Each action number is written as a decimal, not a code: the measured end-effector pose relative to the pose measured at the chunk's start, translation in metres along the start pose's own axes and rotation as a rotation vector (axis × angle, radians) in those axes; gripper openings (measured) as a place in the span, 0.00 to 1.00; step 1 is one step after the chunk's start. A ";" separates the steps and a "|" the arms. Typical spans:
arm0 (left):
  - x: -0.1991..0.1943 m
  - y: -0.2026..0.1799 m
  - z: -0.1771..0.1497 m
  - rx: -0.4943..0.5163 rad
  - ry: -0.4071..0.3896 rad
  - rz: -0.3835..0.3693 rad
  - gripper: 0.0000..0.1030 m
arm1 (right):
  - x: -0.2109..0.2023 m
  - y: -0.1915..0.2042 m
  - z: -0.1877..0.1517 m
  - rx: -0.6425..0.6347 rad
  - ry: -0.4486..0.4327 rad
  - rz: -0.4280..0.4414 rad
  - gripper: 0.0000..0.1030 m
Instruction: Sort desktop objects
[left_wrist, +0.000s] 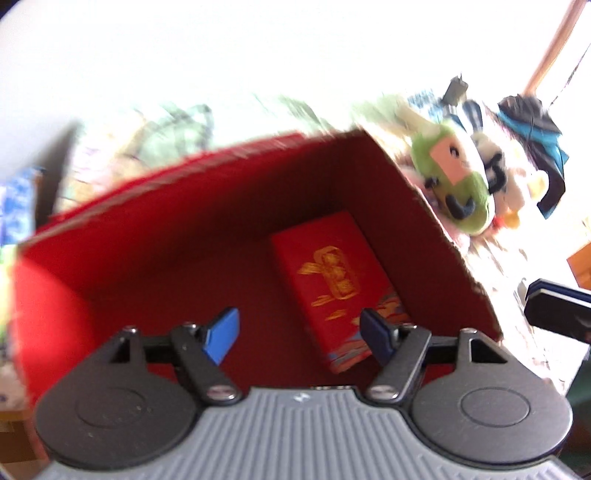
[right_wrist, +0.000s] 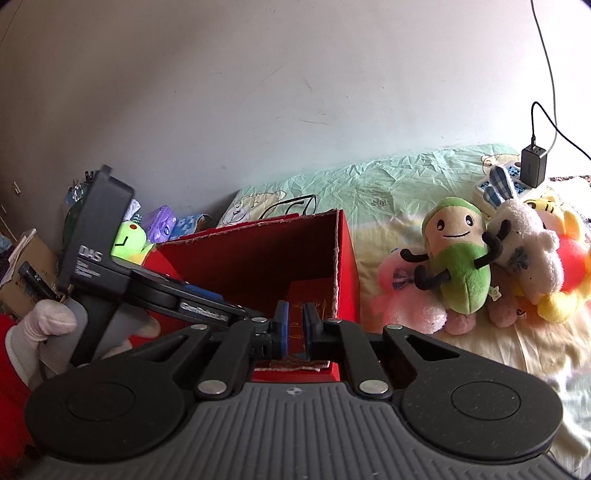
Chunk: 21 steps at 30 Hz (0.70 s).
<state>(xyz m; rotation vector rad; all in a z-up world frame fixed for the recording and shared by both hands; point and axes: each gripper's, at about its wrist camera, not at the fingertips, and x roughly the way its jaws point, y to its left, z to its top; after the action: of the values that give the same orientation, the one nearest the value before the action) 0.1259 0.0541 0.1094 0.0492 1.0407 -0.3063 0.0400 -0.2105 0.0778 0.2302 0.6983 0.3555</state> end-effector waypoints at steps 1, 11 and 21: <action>-0.008 0.002 -0.004 -0.007 -0.033 0.013 0.70 | -0.002 0.001 -0.005 -0.006 0.002 0.003 0.09; -0.011 0.003 -0.101 -0.178 -0.209 0.119 0.68 | -0.002 0.006 -0.042 -0.042 0.090 0.089 0.10; -0.018 -0.043 -0.161 -0.307 -0.155 0.071 0.52 | 0.025 -0.009 -0.058 -0.001 0.335 0.210 0.17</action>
<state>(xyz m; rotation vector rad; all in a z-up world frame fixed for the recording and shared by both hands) -0.0300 0.0473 0.0472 -0.2105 0.9203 -0.0822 0.0211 -0.2040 0.0172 0.2463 1.0066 0.6036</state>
